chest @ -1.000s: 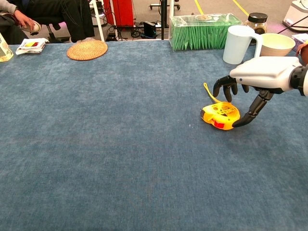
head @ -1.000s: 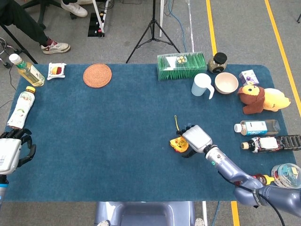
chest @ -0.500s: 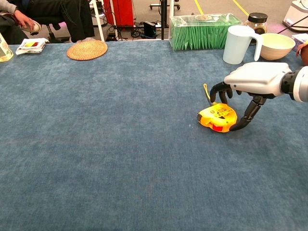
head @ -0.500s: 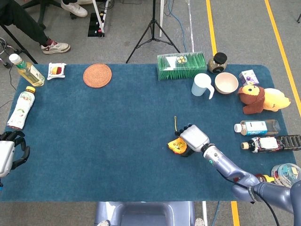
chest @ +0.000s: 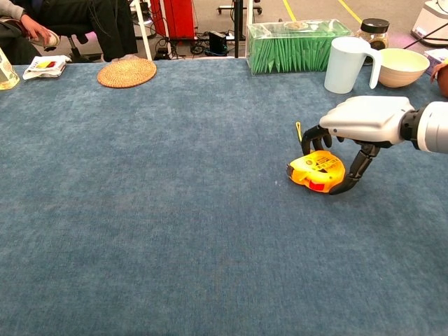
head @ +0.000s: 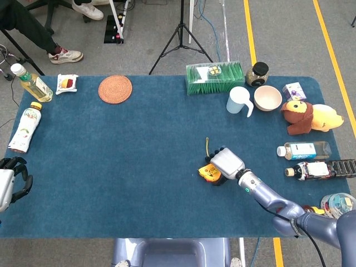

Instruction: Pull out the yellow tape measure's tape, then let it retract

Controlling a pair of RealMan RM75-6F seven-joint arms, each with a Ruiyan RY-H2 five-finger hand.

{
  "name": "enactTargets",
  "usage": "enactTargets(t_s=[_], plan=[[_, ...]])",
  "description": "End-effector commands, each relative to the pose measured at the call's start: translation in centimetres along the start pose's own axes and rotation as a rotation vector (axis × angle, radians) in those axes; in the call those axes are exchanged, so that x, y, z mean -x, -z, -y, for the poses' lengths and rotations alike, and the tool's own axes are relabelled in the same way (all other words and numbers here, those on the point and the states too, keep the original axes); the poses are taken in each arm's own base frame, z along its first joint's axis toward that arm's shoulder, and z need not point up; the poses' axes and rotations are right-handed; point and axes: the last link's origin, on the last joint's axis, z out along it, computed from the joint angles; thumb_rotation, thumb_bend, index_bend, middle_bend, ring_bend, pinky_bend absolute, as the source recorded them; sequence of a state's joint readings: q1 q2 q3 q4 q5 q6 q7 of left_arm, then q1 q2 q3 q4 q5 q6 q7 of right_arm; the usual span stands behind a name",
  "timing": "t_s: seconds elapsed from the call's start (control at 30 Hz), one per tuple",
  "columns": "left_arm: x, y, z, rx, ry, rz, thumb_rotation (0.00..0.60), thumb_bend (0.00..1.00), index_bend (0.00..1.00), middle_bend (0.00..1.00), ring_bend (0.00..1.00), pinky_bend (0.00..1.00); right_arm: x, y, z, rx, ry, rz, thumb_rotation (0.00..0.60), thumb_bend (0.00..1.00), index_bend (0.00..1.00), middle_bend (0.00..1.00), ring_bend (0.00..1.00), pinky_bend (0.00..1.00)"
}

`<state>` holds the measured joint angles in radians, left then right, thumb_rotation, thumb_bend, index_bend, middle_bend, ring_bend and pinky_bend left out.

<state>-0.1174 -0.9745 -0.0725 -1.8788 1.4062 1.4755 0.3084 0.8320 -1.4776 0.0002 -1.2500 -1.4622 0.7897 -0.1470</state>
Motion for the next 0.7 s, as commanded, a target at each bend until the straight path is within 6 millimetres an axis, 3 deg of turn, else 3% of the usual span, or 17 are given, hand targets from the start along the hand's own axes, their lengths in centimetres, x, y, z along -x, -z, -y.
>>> enactTargets(t_s=[0.03,0.7], plan=[[-0.01,0.08,0.15,-0.005,-0.001,0.000,0.600,0.24,0.55,0.37,0.31,0.37,0.07,-0.20,0.11,-0.003,-0.003,0.003,0.357,0.13,0.31,0.41,0.37,0.36],[-0.29,0.40,0.78,-0.020,-0.002,-0.013,0.600,0.24,0.55,0.37,0.31,0.37,-0.50,-0.29,0.56,-0.022,-0.005,-0.013,0.356,0.12,0.38,0.45,0.41,0.39]])
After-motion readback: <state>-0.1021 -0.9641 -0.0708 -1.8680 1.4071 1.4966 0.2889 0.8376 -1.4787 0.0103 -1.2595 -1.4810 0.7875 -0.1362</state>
